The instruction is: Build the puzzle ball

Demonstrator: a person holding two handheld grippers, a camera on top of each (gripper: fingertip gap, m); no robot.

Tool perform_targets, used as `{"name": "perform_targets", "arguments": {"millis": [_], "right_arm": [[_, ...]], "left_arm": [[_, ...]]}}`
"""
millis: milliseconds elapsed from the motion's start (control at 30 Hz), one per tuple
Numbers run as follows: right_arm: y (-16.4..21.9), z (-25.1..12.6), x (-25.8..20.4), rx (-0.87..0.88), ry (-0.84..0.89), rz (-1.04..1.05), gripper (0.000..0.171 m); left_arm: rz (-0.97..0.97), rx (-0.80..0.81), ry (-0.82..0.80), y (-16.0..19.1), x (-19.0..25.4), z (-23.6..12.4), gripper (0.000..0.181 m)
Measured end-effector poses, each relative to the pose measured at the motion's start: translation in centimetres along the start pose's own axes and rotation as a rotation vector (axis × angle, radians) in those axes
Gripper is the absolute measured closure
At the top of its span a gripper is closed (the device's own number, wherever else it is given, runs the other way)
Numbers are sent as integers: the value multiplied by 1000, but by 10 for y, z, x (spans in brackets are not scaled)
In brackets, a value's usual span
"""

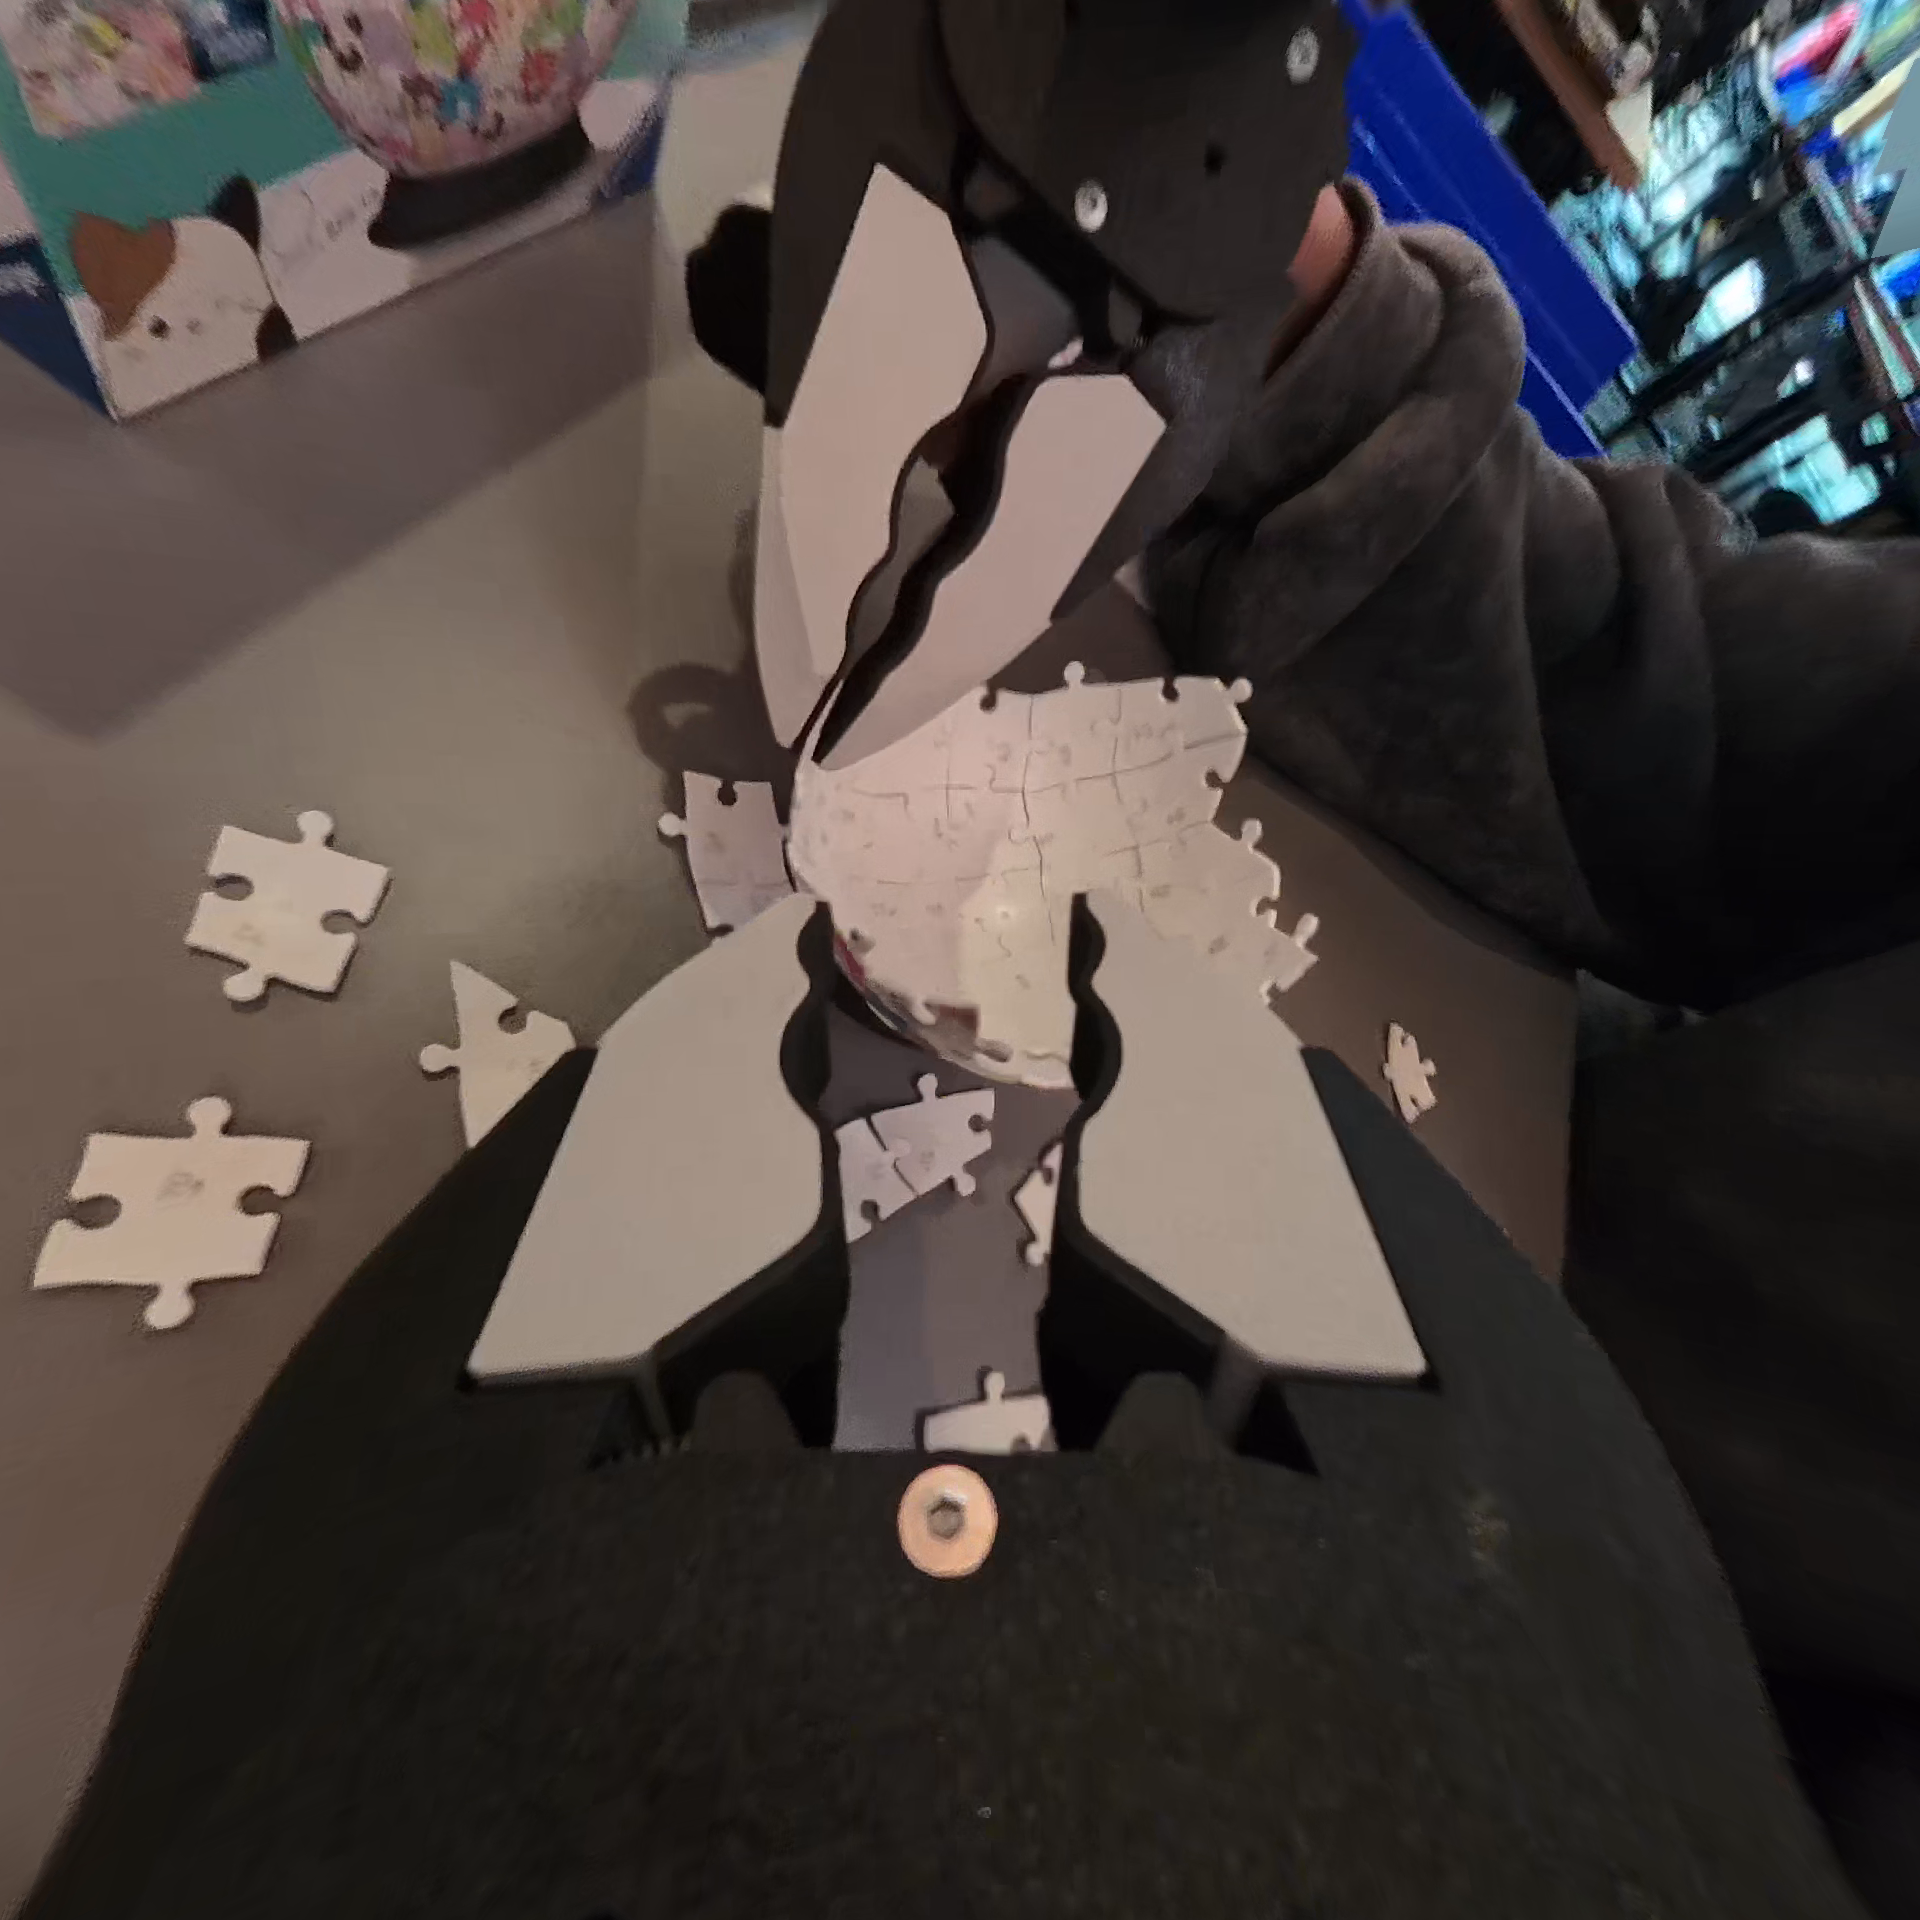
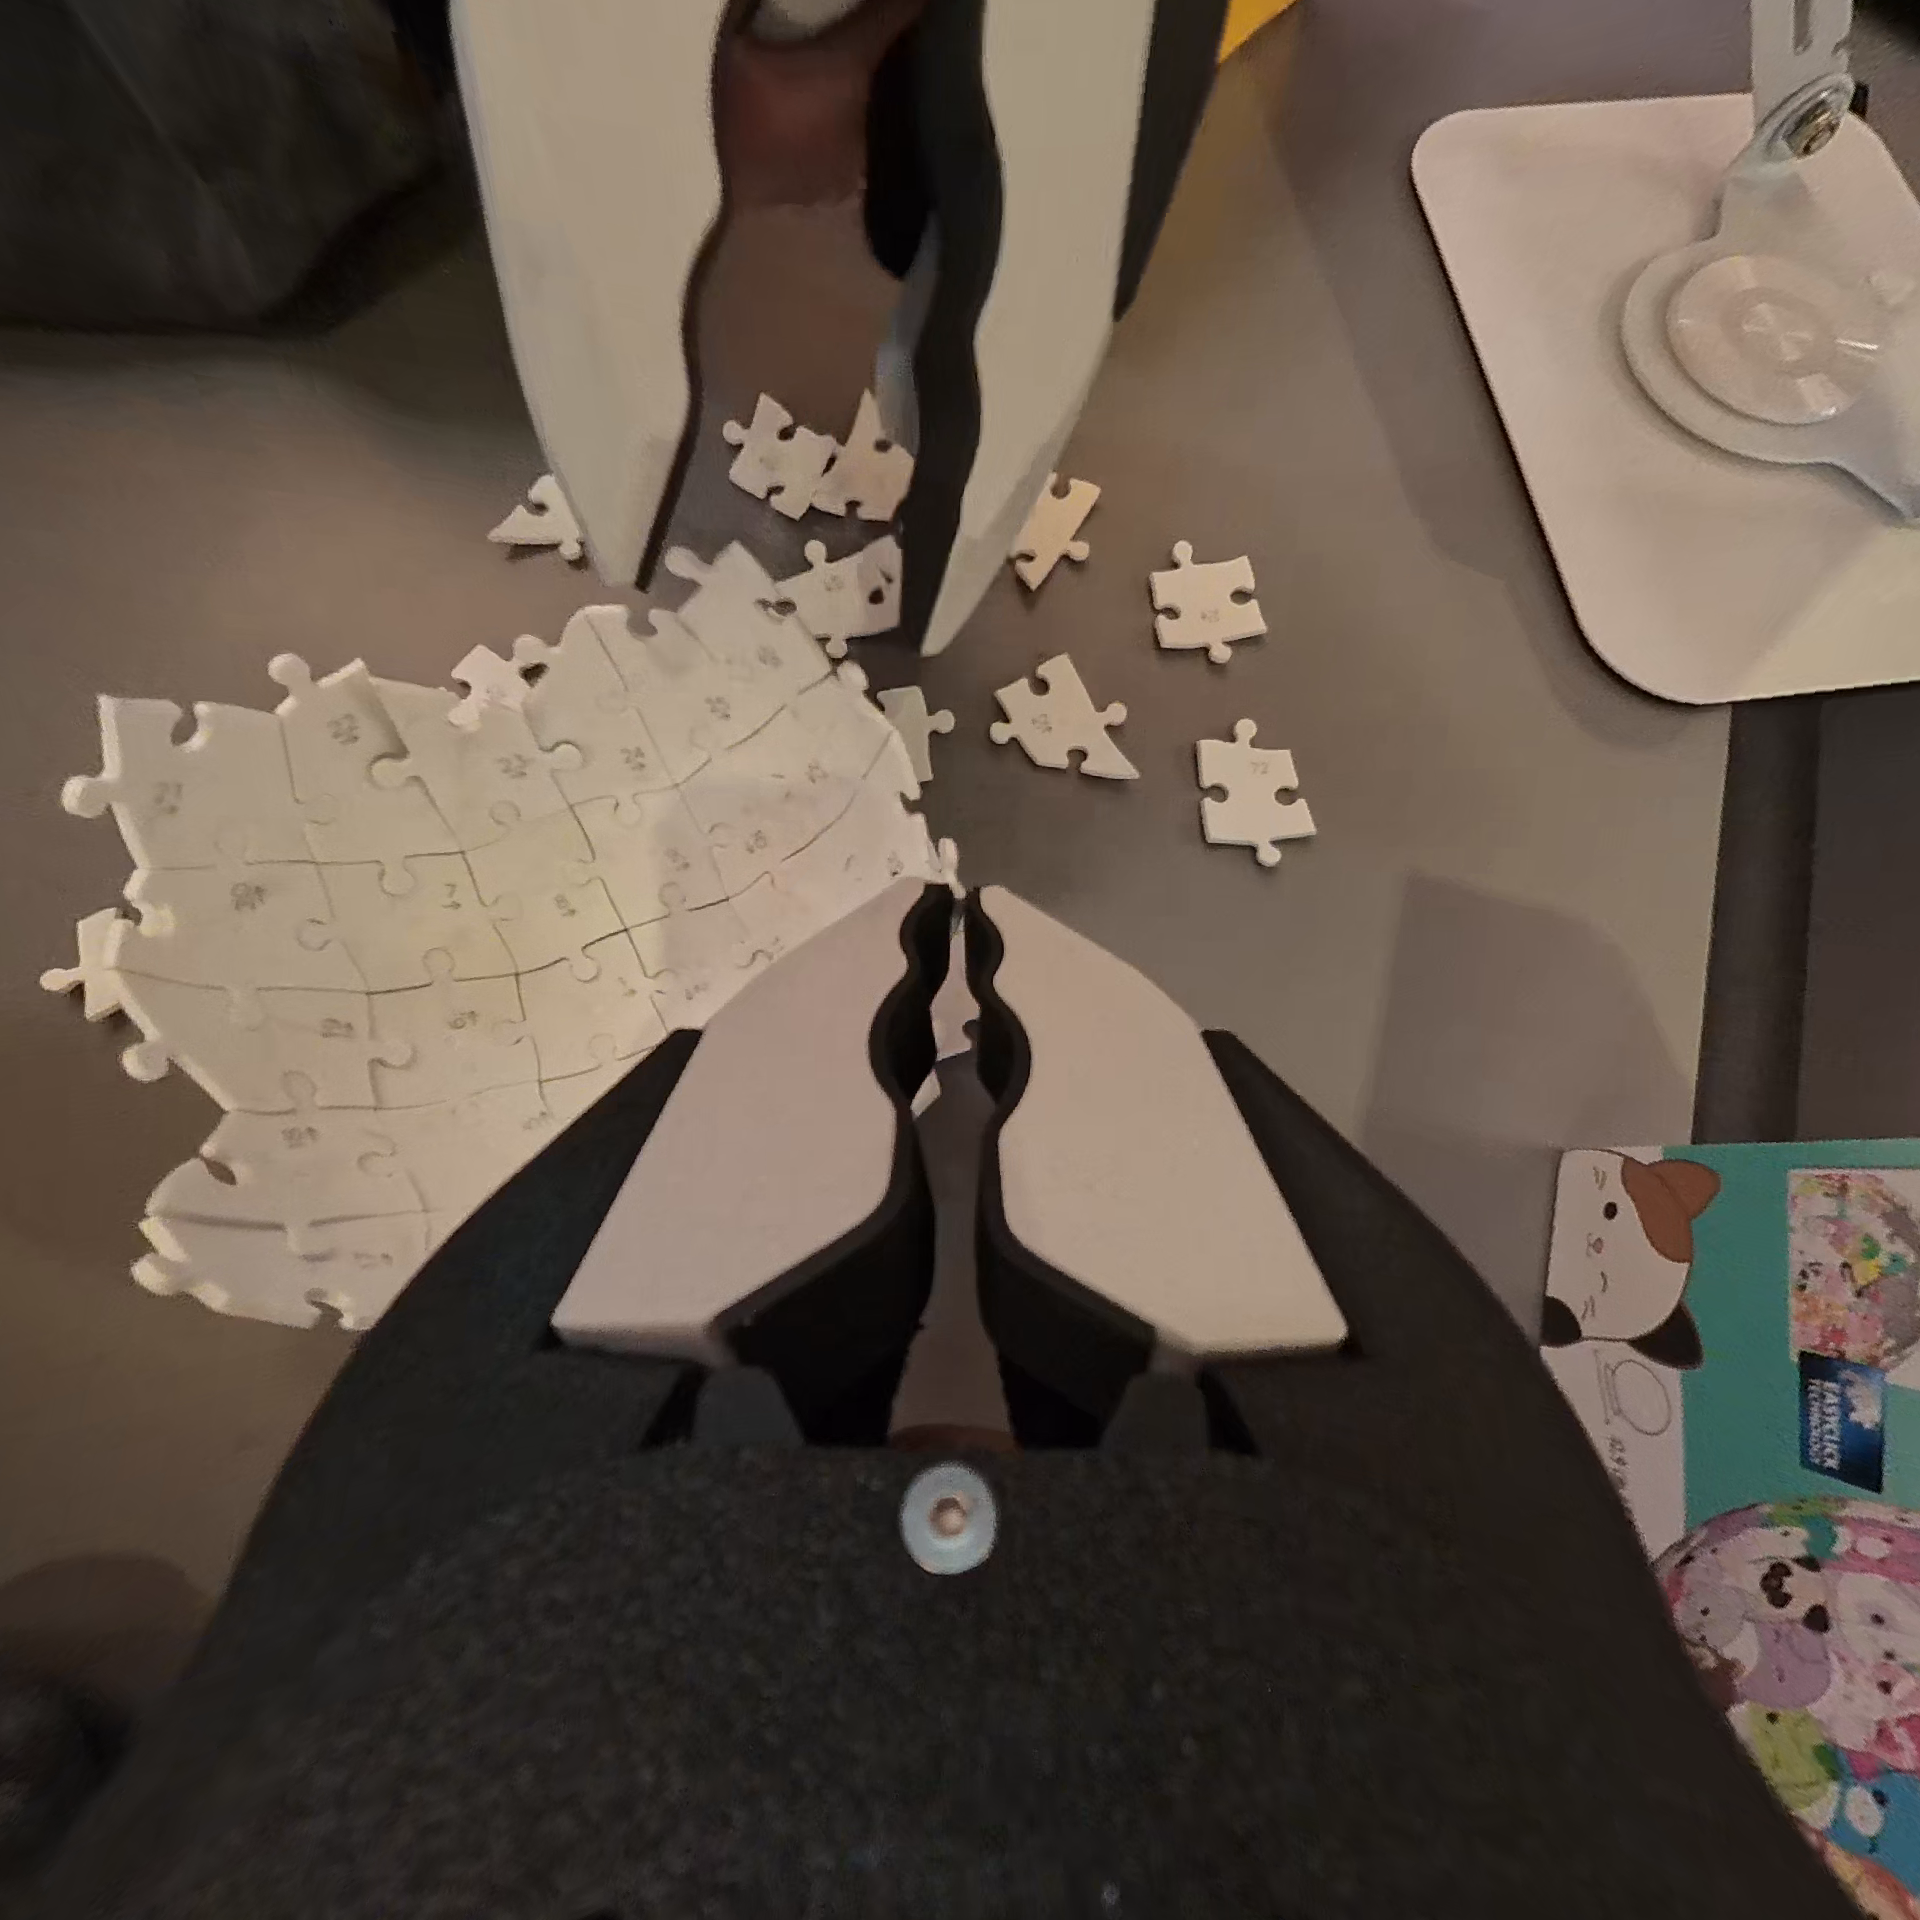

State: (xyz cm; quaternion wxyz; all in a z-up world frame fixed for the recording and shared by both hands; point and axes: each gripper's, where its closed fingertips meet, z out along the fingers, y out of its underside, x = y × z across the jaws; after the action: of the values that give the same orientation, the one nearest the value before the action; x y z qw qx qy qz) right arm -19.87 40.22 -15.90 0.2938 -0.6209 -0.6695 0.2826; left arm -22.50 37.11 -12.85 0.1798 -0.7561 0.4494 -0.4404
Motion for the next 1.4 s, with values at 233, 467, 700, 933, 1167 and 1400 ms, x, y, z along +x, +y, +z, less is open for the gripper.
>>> {"name": "perform_targets", "arguments": {"millis": [233,467,700,933,1167,1400], "right_arm": [[0,2,5,19,-23,-13,168],[1,5,7,25,-30,-28,168],[-5,2,10,47,-9,-37,169],[-6,-7,16,74,14,-13,169],[-13,-11,18,111,44,-5,169],[-20,-30,19,173,138,28,169]], "left_arm": [[-2,-270,141,7,-8,24,138],[-19,-303,259,11,-8,35,143],[-60,-116,178,-12,-22,-4,135],[-46,101,-118,-28,6,-19,127],[-217,195,-419,20,-1,-12,124],[-315,92,-389,35,-2,9,139]]}}
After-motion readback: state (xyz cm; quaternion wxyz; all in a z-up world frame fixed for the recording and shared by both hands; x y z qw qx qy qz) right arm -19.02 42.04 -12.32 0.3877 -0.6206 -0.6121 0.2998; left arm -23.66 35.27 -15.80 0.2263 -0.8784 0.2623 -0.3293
